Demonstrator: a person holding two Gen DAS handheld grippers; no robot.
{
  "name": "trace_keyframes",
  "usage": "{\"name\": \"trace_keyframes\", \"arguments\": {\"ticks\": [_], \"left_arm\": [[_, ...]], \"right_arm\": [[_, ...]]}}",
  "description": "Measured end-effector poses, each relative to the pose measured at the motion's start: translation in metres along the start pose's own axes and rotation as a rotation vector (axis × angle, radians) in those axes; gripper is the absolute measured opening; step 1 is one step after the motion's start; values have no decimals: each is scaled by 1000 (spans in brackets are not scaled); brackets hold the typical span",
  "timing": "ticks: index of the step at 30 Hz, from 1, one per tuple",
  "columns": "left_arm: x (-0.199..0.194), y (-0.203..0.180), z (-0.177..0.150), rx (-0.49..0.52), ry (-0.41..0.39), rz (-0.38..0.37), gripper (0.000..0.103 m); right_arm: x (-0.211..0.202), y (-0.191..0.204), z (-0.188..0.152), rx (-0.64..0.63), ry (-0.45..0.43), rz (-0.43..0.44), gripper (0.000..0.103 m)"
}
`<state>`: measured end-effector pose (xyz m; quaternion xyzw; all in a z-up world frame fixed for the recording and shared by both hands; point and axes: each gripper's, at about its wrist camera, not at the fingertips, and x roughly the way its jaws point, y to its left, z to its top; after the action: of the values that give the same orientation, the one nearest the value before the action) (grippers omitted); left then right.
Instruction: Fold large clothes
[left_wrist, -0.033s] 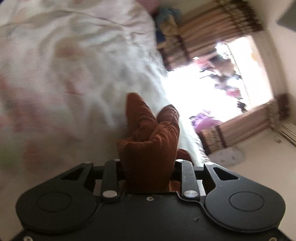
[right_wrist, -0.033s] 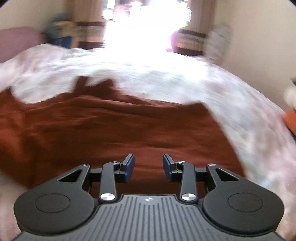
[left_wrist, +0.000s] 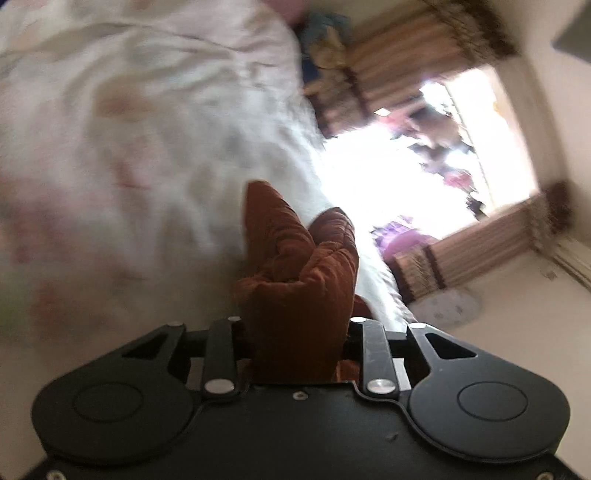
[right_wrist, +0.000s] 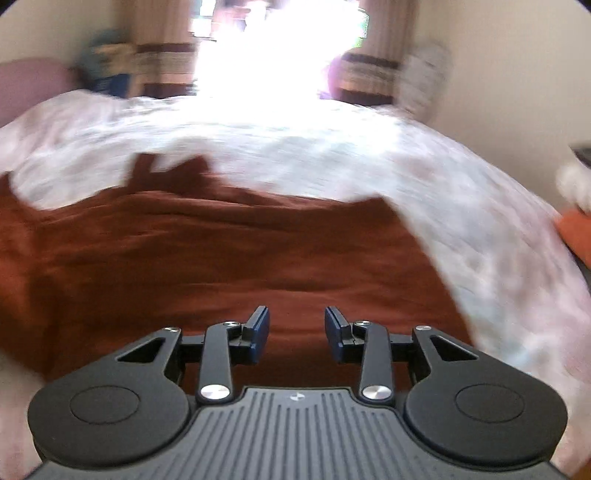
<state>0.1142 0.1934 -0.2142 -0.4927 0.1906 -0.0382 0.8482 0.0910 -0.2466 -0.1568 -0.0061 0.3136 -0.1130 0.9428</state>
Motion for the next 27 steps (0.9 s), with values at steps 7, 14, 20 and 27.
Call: {"name": "trace_keyframes", "arguments": {"ticks": [7, 14, 20, 27], "left_arm": [[28, -97, -25, 144, 112, -173, 25], [73, -187, -109, 265, 273, -297, 25], [134, -217, -208, 331, 446, -311, 25], [199, -188, -300, 526, 608, -150, 29]], "right_arm": [[10, -55, -4, 197, 24, -30, 42], [10, -85, -11, 308, 9, 41, 43], [5, -125, -15, 397, 5, 90, 43], [11, -156, -26, 412, 47, 89, 42]]}}
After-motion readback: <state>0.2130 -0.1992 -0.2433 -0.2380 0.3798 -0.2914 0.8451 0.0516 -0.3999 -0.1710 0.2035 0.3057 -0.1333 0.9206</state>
